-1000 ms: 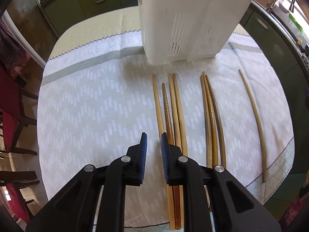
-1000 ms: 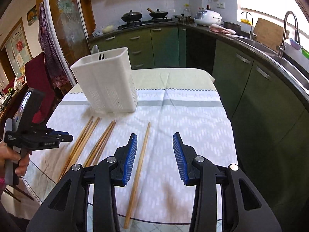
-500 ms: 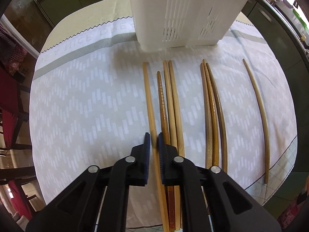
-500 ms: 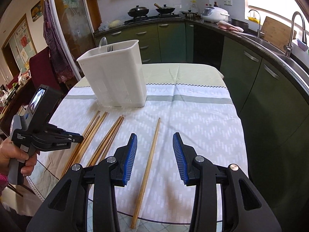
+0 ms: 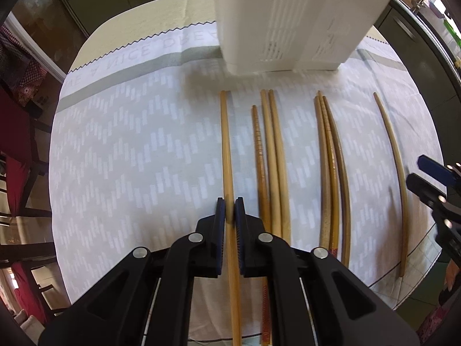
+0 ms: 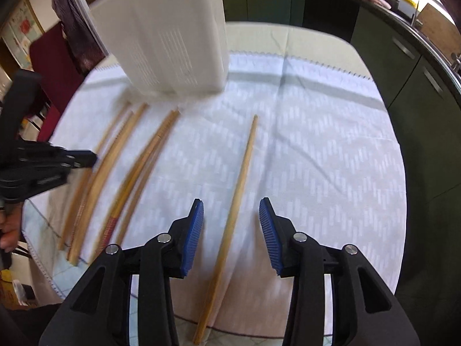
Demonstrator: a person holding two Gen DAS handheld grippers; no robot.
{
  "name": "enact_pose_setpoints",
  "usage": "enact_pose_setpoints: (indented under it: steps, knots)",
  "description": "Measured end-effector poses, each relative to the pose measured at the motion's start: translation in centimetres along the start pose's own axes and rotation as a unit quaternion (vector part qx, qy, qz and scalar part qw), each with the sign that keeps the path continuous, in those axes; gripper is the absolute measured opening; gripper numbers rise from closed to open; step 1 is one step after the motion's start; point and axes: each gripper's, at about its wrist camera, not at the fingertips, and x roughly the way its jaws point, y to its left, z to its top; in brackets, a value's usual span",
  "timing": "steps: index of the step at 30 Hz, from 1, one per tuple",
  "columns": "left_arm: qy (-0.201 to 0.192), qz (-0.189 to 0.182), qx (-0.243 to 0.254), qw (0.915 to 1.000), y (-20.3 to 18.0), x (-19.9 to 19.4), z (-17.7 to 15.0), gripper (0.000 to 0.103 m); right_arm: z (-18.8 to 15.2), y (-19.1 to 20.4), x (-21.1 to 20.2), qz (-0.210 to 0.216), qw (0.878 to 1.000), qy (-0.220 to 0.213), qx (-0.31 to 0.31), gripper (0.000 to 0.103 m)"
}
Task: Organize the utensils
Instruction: 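Grasp a single wooden chopstick with the right tool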
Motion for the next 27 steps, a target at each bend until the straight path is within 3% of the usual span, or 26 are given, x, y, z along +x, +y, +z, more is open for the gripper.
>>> enact_pose_setpoints:
  steps: [9, 13, 27]
  knots:
    - [0.001, -0.001, 0.004, 1.0, 0.1, -0.2, -0.6, 0.007, 1.3, 0.9, 2.6, -0.03, 0.999, 0.043, -0.011, 0.029]
    - [0.008, -0.005, 0.001, 1.0, 0.0, -0.2, -0.3, 0.007, 2.0, 1.6, 3.2, -0.023, 0.998, 0.054, -0.017, 0.011]
    - [0.007, 0.001, 0.007, 0.9999, 0.0, 0.3, 0.8, 0.006, 2.3, 2.2, 3.0, -0.015, 0.999, 0.051, -0.013, 0.009]
